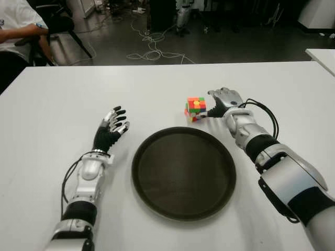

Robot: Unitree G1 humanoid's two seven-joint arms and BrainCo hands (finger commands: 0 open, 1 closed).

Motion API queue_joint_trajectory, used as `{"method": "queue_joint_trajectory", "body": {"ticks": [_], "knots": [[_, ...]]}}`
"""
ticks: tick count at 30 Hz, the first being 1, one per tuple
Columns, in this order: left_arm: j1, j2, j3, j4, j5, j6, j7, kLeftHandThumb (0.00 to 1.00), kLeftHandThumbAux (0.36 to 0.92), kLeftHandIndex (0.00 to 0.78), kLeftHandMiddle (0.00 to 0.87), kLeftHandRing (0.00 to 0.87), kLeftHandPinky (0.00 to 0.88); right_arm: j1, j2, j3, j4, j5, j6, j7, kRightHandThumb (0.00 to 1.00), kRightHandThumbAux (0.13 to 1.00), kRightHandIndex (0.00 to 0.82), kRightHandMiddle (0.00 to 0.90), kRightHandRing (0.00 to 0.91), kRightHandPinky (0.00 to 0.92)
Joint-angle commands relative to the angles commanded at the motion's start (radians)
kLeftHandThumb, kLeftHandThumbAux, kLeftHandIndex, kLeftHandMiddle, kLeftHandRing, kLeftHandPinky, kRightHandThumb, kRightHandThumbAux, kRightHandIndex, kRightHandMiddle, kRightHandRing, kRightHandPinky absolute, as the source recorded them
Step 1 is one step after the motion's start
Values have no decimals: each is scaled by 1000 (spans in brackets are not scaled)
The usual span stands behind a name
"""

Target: Pick up the Rubik's Cube and put it in the plate

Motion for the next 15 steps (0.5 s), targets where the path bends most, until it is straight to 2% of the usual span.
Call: {"method": "queue_joint_trajectory", "body": {"ticks": [12,15], "knots": [[3,3,-6,-15,17,6,16,48,684,111,179,162,138,-2,-3,3,5,-1,-4,23,0,297,0,0,0,0],[4,2,-4,-21,6,25,5,49,693,108,175,157,129,-3,-4,4,5,0,-9,25,0,285,0,0,0,0]]}}
